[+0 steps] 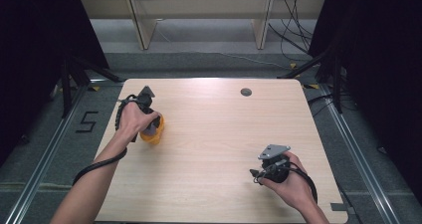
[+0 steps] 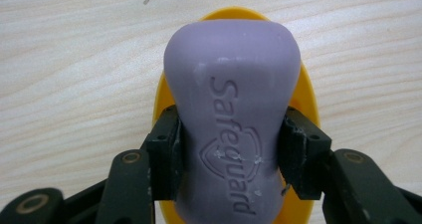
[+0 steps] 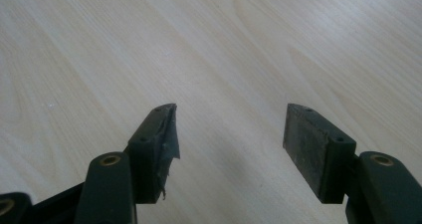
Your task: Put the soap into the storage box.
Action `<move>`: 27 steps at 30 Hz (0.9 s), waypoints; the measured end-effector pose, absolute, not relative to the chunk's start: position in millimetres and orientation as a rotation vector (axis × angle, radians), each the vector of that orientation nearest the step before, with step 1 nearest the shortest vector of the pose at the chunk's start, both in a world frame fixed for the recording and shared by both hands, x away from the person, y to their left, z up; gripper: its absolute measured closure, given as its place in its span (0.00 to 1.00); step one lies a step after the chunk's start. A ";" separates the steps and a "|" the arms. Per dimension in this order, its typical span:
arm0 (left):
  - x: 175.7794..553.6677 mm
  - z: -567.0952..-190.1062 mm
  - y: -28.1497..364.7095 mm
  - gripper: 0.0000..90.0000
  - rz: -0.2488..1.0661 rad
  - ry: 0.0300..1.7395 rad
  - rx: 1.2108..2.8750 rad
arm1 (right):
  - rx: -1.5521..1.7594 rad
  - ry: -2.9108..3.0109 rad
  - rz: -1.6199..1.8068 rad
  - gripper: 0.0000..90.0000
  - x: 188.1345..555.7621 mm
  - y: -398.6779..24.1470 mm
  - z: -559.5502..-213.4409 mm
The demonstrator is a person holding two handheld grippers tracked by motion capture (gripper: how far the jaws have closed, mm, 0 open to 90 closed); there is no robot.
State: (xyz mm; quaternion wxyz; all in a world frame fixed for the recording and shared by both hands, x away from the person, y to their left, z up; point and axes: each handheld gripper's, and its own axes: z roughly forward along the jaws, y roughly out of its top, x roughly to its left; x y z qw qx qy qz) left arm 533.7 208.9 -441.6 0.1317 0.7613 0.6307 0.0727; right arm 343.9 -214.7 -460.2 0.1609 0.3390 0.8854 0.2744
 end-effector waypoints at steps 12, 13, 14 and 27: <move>534.0 -447.7 207.0 0.54 0.180 1.829 2.224 | 0.956 2.528 0.786 0.43 344.1 -214.8 -460.3; 534.0 -448.8 206.4 0.54 0.183 1.837 2.214 | 0.954 2.525 0.788 0.43 344.1 -214.7 -460.5; 534.1 -449.8 206.4 0.54 0.179 1.839 2.214 | 0.954 2.526 0.788 0.43 344.1 -214.8 -460.6; 534.9 -451.8 207.6 0.54 0.181 1.834 2.234 | 0.987 2.511 0.802 0.43 342.3 -212.3 -462.4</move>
